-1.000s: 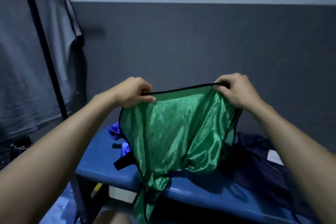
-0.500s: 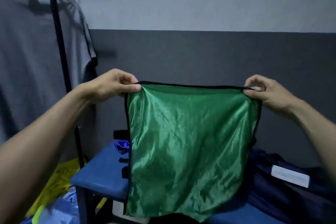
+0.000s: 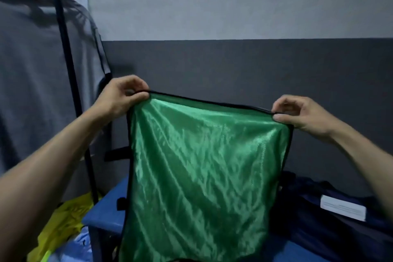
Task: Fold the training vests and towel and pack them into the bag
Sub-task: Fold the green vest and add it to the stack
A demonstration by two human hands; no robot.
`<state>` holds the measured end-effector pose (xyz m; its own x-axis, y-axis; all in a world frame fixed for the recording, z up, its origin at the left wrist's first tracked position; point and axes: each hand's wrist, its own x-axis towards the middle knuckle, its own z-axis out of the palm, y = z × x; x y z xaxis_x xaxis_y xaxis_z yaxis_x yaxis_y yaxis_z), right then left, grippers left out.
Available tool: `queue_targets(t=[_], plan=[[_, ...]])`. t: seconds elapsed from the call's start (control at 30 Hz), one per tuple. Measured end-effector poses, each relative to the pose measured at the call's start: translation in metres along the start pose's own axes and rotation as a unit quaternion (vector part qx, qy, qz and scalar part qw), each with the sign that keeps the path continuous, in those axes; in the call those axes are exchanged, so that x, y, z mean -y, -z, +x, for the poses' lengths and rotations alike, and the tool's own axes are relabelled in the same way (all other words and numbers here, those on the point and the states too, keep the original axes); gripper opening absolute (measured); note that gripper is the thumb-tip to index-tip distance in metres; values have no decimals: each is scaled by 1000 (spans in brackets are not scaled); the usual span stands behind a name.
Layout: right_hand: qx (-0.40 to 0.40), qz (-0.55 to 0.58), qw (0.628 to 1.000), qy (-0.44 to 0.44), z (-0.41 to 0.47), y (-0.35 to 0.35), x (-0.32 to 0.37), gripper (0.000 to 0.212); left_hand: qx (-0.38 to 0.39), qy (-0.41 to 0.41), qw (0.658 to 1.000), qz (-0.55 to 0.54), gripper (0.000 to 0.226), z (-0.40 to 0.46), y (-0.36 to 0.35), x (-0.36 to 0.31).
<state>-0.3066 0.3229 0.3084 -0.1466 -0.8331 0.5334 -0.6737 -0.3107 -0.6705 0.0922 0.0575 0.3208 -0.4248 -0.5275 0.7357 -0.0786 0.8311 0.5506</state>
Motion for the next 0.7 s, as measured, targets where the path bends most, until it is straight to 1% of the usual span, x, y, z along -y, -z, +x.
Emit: queue_targets(t=[0.07,0.13,0.23,0.33,0.47,0.57,0.7], plan=[[-24,0,1000,15,2,0,3,16,-29,-26,999,16,32,5,4,-2],[-37,14,999,14,4,-1,6,18,-42,-39,998,17,31,7,3,-8],[-39,35,999,13,4,-4,6,20,-48,-46,997,36,34,9,0,-9],[-37,22,999,10,4,-4,5,20,-31,-32,999,29,36,11,2,0],[8,-1,1000,-18,3,-3,6,20,-9,-28,999,20,33,7,1,7],[26,-19,999,-35,4,-2,7,21,-13,-29,999,27,34,7,0,10],[46,-30,997,-50,4,-4,11,18,-16,-31,999,36,35,5,1,13]])
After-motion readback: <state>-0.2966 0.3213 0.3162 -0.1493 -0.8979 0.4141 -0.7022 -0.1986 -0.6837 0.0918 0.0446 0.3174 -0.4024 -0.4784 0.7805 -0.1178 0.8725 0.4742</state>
